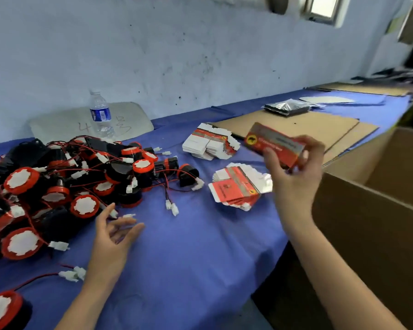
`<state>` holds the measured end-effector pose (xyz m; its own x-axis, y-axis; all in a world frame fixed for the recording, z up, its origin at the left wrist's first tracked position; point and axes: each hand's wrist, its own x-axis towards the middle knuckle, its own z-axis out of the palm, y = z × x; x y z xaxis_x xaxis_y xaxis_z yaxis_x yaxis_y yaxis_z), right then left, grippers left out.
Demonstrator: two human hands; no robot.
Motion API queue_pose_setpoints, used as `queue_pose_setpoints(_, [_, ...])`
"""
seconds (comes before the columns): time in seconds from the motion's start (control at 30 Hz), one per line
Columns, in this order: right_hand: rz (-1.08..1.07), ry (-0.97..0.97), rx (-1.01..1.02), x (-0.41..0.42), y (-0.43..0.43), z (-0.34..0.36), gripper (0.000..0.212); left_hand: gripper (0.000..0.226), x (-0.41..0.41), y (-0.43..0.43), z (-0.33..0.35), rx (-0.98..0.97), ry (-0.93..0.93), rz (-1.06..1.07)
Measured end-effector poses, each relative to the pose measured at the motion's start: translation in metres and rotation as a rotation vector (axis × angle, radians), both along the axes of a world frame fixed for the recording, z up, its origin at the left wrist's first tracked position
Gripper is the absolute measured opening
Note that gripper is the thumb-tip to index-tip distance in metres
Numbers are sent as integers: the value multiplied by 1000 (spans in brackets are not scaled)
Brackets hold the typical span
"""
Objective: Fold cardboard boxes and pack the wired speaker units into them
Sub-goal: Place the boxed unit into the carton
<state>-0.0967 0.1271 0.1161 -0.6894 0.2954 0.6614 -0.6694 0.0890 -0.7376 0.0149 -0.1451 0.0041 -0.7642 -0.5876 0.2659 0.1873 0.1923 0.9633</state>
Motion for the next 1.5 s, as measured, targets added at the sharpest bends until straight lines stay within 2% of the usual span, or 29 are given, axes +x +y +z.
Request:
queue_pose_setpoints(0.1, [-473,180,-25,-19,55,38,43,69,-1,-1,-6,28,8,0])
queue_pose_setpoints(0.17, [-731,88,32,-28,86,46,39,59,-3,-2,-9,39,23,3])
queue_pose_setpoints(0.3, [-933,-323,245,-35,112,28,36,58,-4,-1,-11,30,20,14])
queue_pose_setpoints(0.37, [-957,-290,331,-33,109,23,33,54,-5,1,-11,29,11,24])
queue_pose_setpoints(0.43, [-875,-80,349,-33,96,21,24,54,-6,6,-9,28,-4,20])
queue_pose_setpoints(0.5, [-530,48,443,-39,68,14,21,55,-5,6,-9,25,-20,25])
queue_pose_setpoints(0.53, [-290,2,593,-43,54,9,28,54,-5,7,-8,28,-29,23])
queue_pose_setpoints(0.6, [59,-183,1126,-56,30,-5,47,54,-4,6,-5,21,-54,25])
queue_pose_setpoints(0.67, [115,-328,1634,-72,18,-24,57,54,-1,7,-4,20,-69,19])
queue_pose_setpoints(0.7, [90,-363,1786,-77,16,-32,56,55,0,7,-3,24,-75,14])
queue_pose_setpoints(0.73, [52,-375,1855,-80,17,-36,54,57,1,7,-2,27,-81,10])
queue_pose_setpoints(0.87, [-111,-254,1990,-92,16,-37,33,59,-1,7,1,40,-99,-7])
queue_pose_setpoints(1.0, [18,-260,2162,-106,7,-14,32,52,-1,6,0,35,-89,-9])
queue_pose_setpoints(1.23, [193,-334,2297,-114,-8,14,43,51,0,2,-5,10,-85,-40])
queue_pose_setpoints(1.4, [124,-342,2242,-110,-11,9,30,48,-1,0,-9,-3,-79,-59])
queue_pose_setpoints(1.5, [27,-268,2007,-112,-7,20,22,46,-2,1,-8,1,-67,-60])
